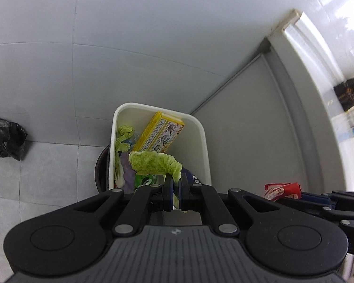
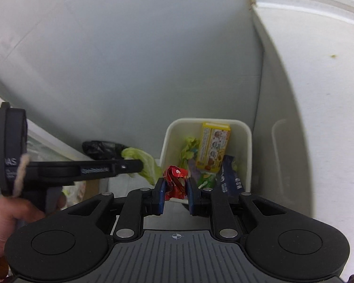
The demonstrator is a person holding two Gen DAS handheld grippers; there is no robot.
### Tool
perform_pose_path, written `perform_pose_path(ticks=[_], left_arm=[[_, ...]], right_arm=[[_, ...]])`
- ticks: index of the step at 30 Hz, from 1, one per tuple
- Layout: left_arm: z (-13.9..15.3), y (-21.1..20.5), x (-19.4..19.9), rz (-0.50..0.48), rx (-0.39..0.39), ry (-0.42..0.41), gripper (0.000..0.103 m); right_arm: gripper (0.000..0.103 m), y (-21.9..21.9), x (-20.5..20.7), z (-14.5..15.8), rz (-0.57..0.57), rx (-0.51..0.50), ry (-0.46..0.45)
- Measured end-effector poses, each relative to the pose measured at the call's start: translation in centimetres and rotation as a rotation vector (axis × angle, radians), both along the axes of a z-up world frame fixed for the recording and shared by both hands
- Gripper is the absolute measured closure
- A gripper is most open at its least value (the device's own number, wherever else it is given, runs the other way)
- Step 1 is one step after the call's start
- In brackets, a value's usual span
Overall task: Collect trash
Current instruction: 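Carry the lettuce leaf in the left gripper to the wastebasket while the right carries the wrapper, then open both grippers over the wastebasket to drop the lettuce leaf and red wrapper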
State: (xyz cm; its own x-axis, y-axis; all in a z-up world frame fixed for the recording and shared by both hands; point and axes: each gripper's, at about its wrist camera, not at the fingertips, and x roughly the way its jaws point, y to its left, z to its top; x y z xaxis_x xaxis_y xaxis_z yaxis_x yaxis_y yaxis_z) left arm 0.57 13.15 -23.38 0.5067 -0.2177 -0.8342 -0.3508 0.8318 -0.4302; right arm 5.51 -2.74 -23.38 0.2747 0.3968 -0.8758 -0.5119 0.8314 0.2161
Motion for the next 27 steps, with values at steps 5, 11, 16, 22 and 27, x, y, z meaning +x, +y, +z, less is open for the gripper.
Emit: perform_pose_path(ticks=[5, 11, 16, 22, 27], left_arm=[[-2.8, 0.2, 0.5, 0.021, -0.021, 0.029, 0.1], [-5.6, -0.3, 2.4, 0.001, -0.015, 0.047, 0.099], [-8.1, -0.5, 3.7, -0.012, -0.007, 0.106, 0.085], [-8.8, -0.6, 3.8, -0.017, 0.009, 0.128, 0.06], [-8.8, -0.5, 3.4, -0.003, 0.01, 0.134, 0.051]], right_arm=[[0.086, 1.8, 0.8, -1.8, 0.026, -0.05, 0.017], [0.086, 3.0, 2.3, -4.2, -0.003, -0.087, 0.039], [0.086, 3.5, 4.1, -5.2, -0.051, -0.094, 0.06], [0.086, 3.4, 5.7, -5.7, -0.097, -0.094, 0.086], [0.085, 3.9, 7.2, -6.6, -0.104, -0.112, 0.108]])
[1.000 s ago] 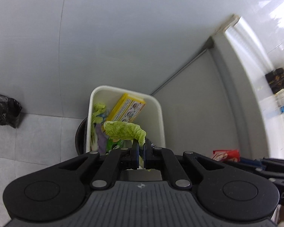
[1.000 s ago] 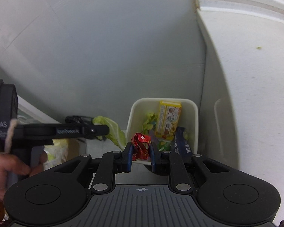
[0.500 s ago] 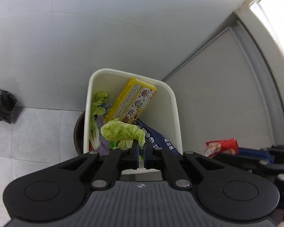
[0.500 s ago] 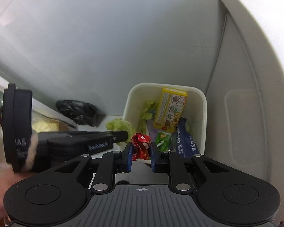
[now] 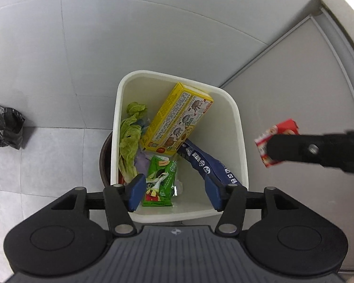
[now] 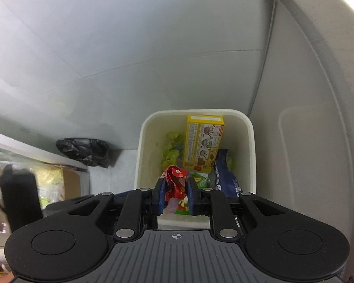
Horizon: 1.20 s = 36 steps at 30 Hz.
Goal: Collect trash
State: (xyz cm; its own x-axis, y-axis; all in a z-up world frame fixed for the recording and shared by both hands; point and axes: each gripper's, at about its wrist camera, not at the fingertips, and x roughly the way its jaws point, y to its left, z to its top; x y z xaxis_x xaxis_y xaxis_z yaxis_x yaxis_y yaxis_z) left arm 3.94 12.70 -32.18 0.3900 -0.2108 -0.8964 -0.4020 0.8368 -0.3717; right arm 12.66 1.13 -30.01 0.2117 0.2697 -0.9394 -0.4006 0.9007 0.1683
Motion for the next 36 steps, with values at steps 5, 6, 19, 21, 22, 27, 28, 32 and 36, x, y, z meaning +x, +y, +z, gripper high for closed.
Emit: perform_pose_path(ticks=[5, 6, 19, 21, 22, 27, 28, 32, 36], left_arm=[[-0.3, -0.1, -0.2, 0.015, -0.008, 0.01, 0.046], [-0.3, -0.1, -0.2, 0.013, -0.009, 0.012, 0.046], [1.0, -0.6, -0.5, -0.019, 0.011, 0.03, 0.032], [1.4, -0.6, -0.5, -0.028, 0.016, 0.03, 0.028], [1.6, -0.6, -0.5, -0.032, 0.021, 0.03, 0.025], [3.8, -0.7, -0.9, -0.062, 0.065, 0.031, 0.013], [4.2, -0.7, -1.0, -0.068, 0.073, 0.033, 0.012], [6.3, -0.9, -1.1, -0.09, 0.111, 0.043, 0.008], [9.0, -1.2, -1.1, -0.096, 0.142, 0.03, 0.004]], right_arm=[[0.079, 0.2, 1.5, -1.2, -0.021, -0.021, 0.044], [0.079, 0.1, 1.8, -1.4, -0.037, -0.016, 0.057], [0.04, -1.1, 2.7, -1.3, -0.12, 0.046, 0.08], [0.04, -0.9, 2.6, -1.0, -0.116, 0.058, 0.074], [0.039, -0.9, 2.4, -0.6, -0.11, 0.067, 0.068], [0.032, -0.9, 0.7, 2.6, -0.054, 0.121, 0.021], [0.03, -1.0, 0.2, 3.4, -0.038, 0.132, 0.008], [0.022, -1.6, -1.8, 6.7, 0.007, 0.17, -0.062], [0.018, -3.2, -3.6, 10.0, 0.01, 0.177, -0.132]])
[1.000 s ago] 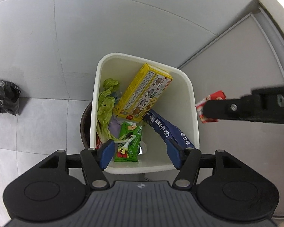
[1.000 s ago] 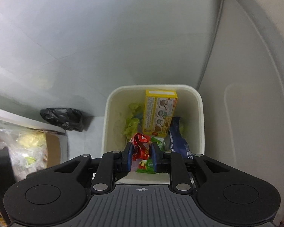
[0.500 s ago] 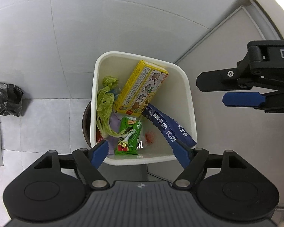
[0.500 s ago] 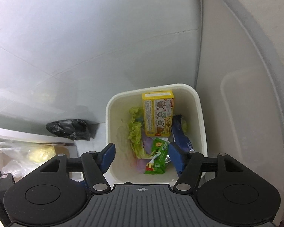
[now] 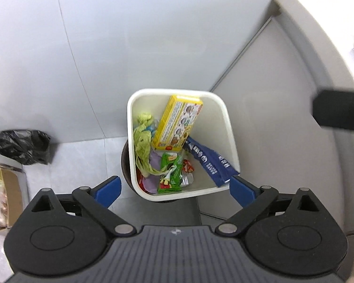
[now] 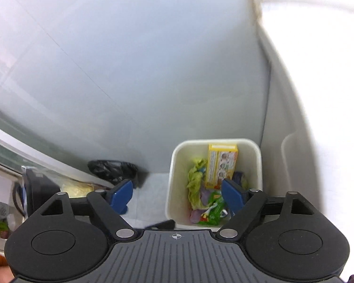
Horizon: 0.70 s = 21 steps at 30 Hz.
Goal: Collect trash
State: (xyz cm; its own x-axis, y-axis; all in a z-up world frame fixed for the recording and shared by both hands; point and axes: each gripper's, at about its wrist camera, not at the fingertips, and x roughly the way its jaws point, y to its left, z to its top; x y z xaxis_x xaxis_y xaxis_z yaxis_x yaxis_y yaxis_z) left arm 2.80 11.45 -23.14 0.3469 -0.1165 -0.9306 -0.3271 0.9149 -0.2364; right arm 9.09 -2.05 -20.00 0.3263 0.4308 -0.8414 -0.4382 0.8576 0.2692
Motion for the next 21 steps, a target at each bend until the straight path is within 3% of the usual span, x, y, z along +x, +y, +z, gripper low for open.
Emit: perform_pose_path(ticks=[6, 12, 21], left_arm=[[4.8, -1.0, 0.0, 0.018, 0.006, -0.032, 0.001], [9.2, -2.9, -0.1, 0.009, 0.012, -0.096, 0.001], [14.4, -6.0, 0.1, -0.037, 0.025, -0.131, 0.001]], right_arm=[[0.012, -3.9, -2.3, 4.5, -0.087, 0.0, -0.089], [0.008, -7.9, -4.4, 9.0, -0.193, -0.081, -0.185], [0.004, -11.7, -6.6, 11.8, -0.312, -0.18, -0.243]])
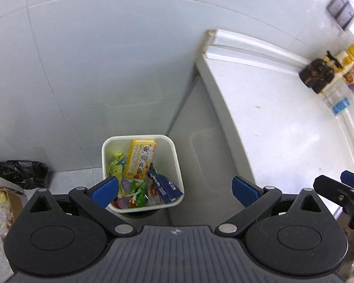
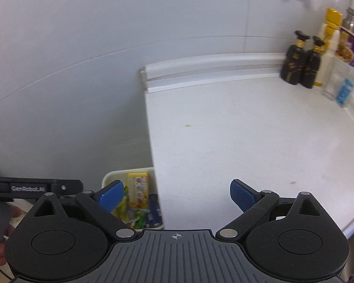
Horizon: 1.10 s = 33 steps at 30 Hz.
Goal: Collect trash
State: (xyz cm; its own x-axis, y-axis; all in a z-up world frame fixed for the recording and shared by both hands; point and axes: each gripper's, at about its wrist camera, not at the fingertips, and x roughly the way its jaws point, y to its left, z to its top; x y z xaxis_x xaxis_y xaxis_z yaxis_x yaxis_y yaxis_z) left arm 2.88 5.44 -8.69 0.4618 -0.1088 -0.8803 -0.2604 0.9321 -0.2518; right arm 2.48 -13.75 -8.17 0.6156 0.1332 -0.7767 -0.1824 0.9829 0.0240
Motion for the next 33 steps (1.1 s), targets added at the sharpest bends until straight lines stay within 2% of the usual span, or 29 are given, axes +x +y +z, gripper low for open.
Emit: perform_pose_path(ticks=[7, 10, 19, 33], left_arm=[[0.9, -2.4, -0.6, -0.02, 0.009, 0.034, 0.001], [1.3, -3.2, -0.8, -0.039, 0.054, 0.038, 0.001], [1.7, -3.3, -0.8, -0.015, 0.08, 0.037, 0.001], [2.3, -4.3, -1.0, -0.029, 0.124, 0.033, 0.001]], right_arm=[[0.003, -1.3, -1.9, 0.6, -0.032, -0.066, 0.003], [0.003, -1.2, -2.3, 0.9, -0.036, -0.087, -0.009], [0.003, -0.7, -2.4, 0.8, -0.014, -0.099, -0.014], [0.002, -0.9, -2.5, 0.6, -0.024, -0.087, -0.019]])
